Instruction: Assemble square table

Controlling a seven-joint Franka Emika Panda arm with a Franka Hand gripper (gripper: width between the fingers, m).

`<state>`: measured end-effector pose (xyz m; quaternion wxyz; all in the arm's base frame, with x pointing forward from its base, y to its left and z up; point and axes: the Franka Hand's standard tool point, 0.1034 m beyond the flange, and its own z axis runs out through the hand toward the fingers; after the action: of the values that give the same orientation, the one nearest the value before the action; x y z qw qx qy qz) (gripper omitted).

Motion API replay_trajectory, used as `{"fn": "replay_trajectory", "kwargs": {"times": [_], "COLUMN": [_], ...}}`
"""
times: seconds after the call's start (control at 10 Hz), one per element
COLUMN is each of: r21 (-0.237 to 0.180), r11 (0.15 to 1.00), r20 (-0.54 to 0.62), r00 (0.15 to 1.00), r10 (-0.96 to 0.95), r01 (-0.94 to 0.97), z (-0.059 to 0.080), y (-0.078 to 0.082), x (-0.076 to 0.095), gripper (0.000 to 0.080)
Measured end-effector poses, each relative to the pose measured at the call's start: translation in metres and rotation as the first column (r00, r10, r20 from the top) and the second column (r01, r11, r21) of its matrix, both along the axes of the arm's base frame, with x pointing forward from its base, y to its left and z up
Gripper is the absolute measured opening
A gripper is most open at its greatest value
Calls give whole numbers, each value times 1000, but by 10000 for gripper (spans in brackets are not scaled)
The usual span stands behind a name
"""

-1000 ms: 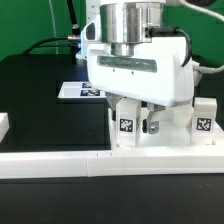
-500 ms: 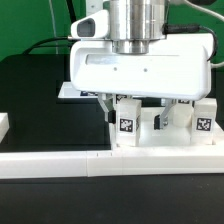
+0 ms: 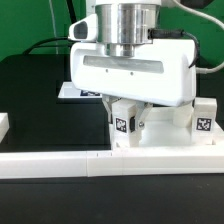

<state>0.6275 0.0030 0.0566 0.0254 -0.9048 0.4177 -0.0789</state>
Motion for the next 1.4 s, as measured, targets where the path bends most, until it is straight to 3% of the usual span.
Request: {"fn": "replay_trajectory", "kwargs": {"times": [0.1,0.2,0.4,0.5,0.7,0.9,1.0,1.1,1.2,1.4], "r21": [16,49,113,137,137,137,136,123,117,97], "r11": [996,947,764,664,618,674,781,875,928,957], "r20": [-5,-54,-121,-144,-146,-127,-57,-36,-20,-10], "r00": [996,948,772,678,633,687,792,884,935,962], "r10": [-92,-314,-624,-721,-761,-715,-608,-467,-355,-274], "r01": [92,316,635,735,774,726,610,468,355,274], "z": [0,0,-1,-2,-2,-1,2,11,22,17], "y": [0,2,4,4,4,5,9,12,11,9], "x": [-1,-4,-3,-3,-3,-2,-1,-2,4,2], "gripper": [280,280,273,273,273,273,489,489,616,647]}}
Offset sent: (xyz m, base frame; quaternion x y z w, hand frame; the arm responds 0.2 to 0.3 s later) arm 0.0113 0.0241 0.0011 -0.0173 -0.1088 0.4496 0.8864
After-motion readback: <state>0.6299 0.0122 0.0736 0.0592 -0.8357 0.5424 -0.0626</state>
